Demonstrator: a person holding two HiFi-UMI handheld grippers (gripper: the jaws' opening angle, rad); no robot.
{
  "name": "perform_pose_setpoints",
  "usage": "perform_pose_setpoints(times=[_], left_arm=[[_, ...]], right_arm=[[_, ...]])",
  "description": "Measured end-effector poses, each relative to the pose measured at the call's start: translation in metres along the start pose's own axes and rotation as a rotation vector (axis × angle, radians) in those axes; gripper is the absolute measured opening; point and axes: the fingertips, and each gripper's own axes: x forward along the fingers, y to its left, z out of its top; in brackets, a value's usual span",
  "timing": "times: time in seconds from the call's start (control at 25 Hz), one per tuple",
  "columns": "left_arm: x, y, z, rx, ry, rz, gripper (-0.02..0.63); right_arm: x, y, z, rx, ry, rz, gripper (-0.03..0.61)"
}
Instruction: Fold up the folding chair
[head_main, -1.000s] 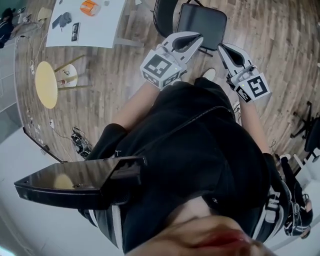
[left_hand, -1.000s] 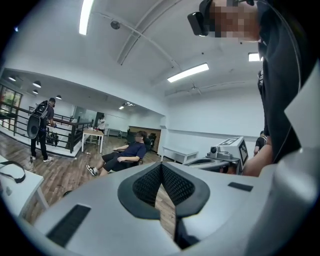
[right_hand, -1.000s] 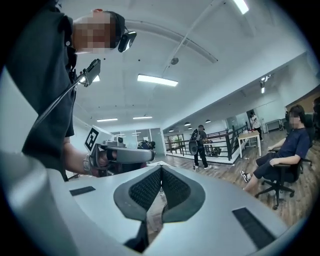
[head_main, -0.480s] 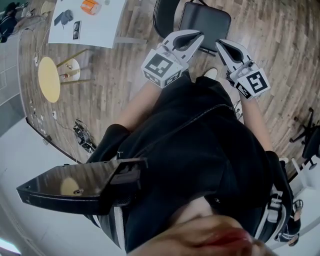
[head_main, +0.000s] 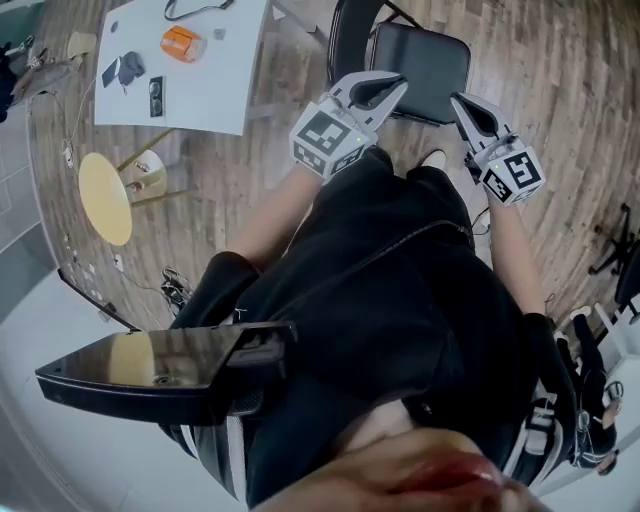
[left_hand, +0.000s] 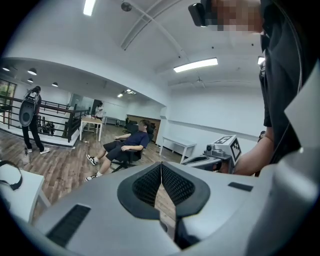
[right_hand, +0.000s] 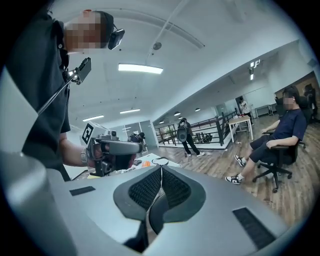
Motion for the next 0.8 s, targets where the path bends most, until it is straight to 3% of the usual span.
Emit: perform_pose_setpoints(times=[0.24, 0.44, 0.64, 0.8], left_arm=[[0.0, 0.057, -0.033, -0.045, 0.102, 0.004, 0.007], [0.006, 0.105, -0.067, -0.165, 0.174, 0.118, 0.008], [0.014, 0.161, -0.12, -0.258, 0.352, 0.244, 0.009], [0.02, 0.21, -0.164, -0.327, 0.483, 0.328, 0.089]], right_arm=[[0.022, -0.038, -0.044, 0.096, 0.09, -0.061, 0.012], [0.034, -0.067, -0.073, 0.169, 0.106, -0.042, 0.012], [0.054, -0.106, -0.136, 0.254, 0.164, 0.031, 0.014], [0.061, -0.152, -0.205, 0.327, 0.238, 0.028, 0.017]])
